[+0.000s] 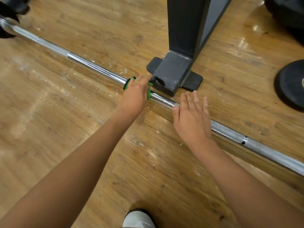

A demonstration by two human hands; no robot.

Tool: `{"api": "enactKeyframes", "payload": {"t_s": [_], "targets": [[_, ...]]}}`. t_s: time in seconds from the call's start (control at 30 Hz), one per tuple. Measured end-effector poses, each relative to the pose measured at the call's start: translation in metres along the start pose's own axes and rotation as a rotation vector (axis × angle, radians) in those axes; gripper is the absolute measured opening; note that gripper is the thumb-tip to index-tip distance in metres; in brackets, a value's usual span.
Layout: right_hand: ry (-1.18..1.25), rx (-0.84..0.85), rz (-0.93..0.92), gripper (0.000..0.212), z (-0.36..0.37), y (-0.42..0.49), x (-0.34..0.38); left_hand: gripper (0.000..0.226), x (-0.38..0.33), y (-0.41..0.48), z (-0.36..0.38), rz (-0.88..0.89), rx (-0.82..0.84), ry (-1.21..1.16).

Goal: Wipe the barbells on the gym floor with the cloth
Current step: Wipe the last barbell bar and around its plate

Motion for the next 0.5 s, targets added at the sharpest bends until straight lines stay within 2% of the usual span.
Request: {"api": "enactKeyframes", "payload": {"t_s": [0.1,0.23,0.27,0.4,0.5], "targets": [[-0.018,-0.004,-0.011,0.064,0.002,-0.001,0.001,0.043,0.001,-0.003,-0.001,0.005,-0.019,0.000],[-0.022,-0.010,-0.014,0.064,0.003,-0.002,0.002,0.051,-0.008,-0.041,0.003,0.237,0.074,0.022],[-0.023,-0.011,-0.016,0.065,0.003,-0.003,0.002,0.052,-0.004,-0.038,0.001,0.231,0.081,0.021],[-0.027,-0.026,-0.028,0.065,0.006,-0.004,0.003,0.044,0.013,-0.004,-0.007,-0.022,-0.008,0.006],[-0.020,-0.037,-0.020,0.063,0.007,-0.005,0.004,0.046,-0.002,-0.022,-0.004,0.086,0.022,-0.014]]}}
Point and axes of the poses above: each hand's wrist, its own y-axis towards the middle knuckle, its own z-axis out of the palm, x = y × z, the point moved 2 cm from there along y, towards the middle knuckle, and after that the axes turned 7 degrees about -x, right-handed, at the moved point
